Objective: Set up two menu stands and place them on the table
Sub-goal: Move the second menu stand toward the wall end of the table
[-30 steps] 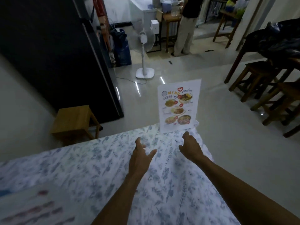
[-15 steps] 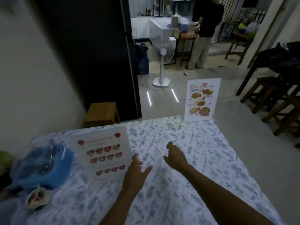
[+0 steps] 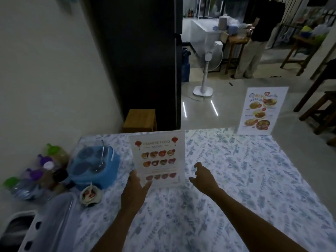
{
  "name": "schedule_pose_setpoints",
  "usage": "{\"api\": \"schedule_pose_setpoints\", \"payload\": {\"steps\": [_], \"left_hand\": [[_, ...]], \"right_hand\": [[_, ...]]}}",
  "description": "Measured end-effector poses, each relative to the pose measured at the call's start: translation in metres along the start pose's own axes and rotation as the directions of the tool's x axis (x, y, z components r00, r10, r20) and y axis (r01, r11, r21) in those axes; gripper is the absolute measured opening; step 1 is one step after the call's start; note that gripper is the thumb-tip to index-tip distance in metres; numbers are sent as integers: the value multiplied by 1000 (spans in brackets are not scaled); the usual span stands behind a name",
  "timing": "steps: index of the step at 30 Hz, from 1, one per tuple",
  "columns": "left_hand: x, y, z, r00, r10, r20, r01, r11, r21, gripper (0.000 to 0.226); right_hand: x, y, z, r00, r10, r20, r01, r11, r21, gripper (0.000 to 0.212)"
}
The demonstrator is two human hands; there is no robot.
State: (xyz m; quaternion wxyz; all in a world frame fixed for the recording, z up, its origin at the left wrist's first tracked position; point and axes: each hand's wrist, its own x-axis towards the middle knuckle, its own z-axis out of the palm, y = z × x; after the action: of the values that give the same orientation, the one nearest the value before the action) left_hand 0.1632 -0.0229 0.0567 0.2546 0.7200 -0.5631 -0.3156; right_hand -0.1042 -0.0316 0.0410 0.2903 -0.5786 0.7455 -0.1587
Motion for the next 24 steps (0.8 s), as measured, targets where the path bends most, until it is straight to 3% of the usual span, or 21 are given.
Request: {"api": "schedule_pose_setpoints", "payload": {"steps": [3,6,12,19,24], "left_hand": [[20,-9,-6,998,-47,-38,48,999,18,73],[45,-16,-7,998,-70,3,70,998,4,74],[84,-6,-9,996,-1,86,-1,999,34,34],[132,21,-13,996,13,93,-18,998,60,37],[179,24,-25,993,19,112,-29,996,84,36]], "right_hand": [[13,-6,10,999,16,29,-16,1000,4,60],[30,-10,17,998,-28,61,29,1000,-8,48],[66,-18,9,978,-134,161,128,991,48,30],[105,-32,7,987,-113,118,103,991,90,22],[134,-52,17,991,-84,108,63,980,187,29]]}}
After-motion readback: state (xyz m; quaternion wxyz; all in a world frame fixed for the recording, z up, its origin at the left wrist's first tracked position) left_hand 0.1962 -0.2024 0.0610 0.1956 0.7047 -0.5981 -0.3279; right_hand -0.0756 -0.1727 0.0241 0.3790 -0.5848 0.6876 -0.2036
